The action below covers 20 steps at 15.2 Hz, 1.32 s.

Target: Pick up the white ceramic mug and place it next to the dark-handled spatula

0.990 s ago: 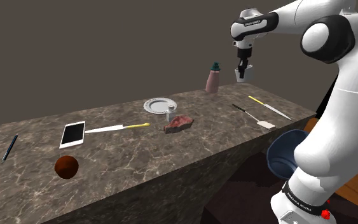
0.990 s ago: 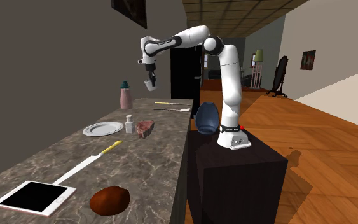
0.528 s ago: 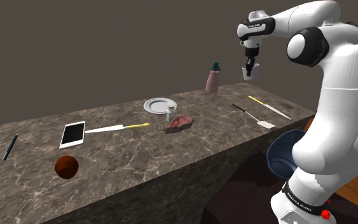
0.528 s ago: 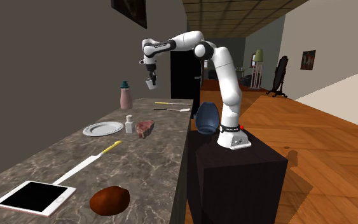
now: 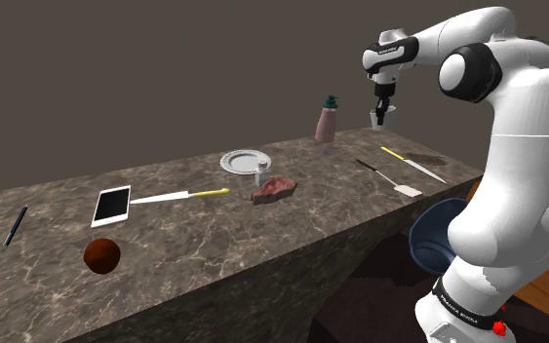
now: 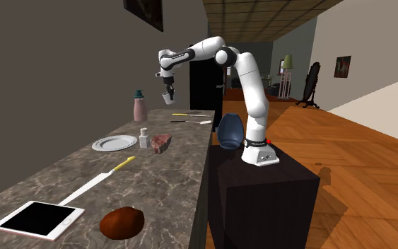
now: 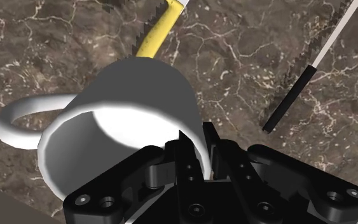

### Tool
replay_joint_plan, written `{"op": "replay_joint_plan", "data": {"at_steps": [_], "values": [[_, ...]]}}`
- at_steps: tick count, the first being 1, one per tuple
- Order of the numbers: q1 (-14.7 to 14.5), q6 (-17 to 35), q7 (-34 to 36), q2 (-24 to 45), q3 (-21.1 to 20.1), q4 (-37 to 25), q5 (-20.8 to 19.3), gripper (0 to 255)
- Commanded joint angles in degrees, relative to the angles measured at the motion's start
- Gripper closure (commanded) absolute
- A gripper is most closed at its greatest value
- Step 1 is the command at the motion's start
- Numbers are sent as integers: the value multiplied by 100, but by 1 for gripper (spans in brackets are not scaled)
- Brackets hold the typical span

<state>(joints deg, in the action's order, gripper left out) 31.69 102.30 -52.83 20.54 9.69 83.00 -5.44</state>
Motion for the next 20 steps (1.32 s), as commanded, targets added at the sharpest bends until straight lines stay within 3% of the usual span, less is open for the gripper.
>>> {"op": "replay_joint_plan", "data": {"at_steps": [1,20], "values": [[1,161,14,7,-1,150,-2,255],[8,1322,141,271,-15,1056,-4,255]]}}
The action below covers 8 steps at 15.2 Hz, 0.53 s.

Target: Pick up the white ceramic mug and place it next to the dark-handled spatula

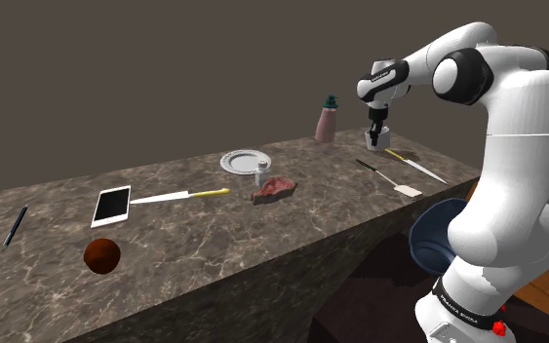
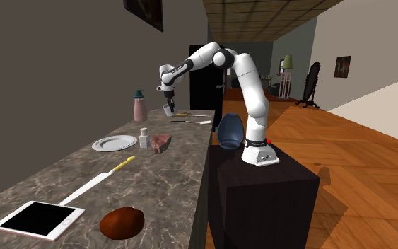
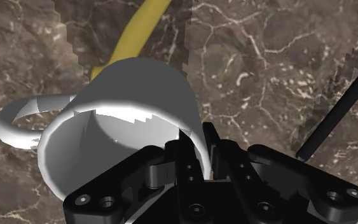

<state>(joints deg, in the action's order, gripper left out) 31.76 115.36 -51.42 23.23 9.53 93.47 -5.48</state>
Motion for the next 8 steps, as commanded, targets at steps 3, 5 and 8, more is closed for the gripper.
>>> {"op": "replay_joint_plan", "data": {"at_steps": [3,5,8], "values": [[1,16,1,2,0,10,0,255],[1,16,1,2,0,10,0,255],[1,16,1,1,0,11,0,0]]}}
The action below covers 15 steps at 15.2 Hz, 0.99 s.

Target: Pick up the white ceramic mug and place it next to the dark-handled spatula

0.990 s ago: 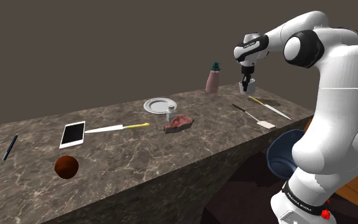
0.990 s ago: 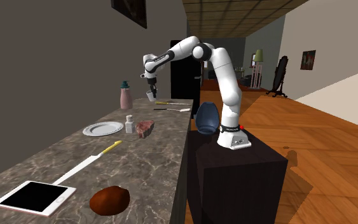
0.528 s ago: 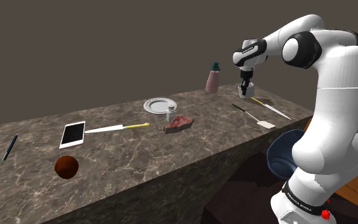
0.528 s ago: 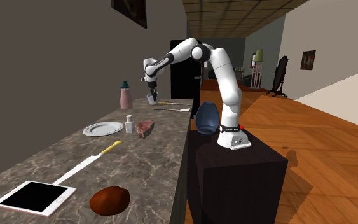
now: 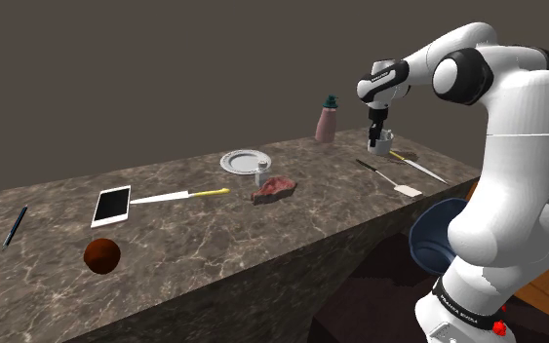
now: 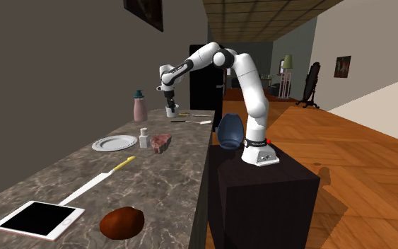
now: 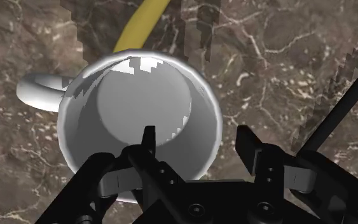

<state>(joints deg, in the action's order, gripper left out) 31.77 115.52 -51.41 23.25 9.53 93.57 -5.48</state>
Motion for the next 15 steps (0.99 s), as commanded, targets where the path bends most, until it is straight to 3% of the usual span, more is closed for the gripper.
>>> {"op": "replay_joint_plan", "data": {"at_steps": [1,4,8,15], "values": [[0,0,0,0,0,0,0,0],[0,0,0,0,0,0,0,0],[-54,-656,-2,-170,-11,-483,-6,0],[-54,-656,-2,-170,-12,-483,-6,0]]}}
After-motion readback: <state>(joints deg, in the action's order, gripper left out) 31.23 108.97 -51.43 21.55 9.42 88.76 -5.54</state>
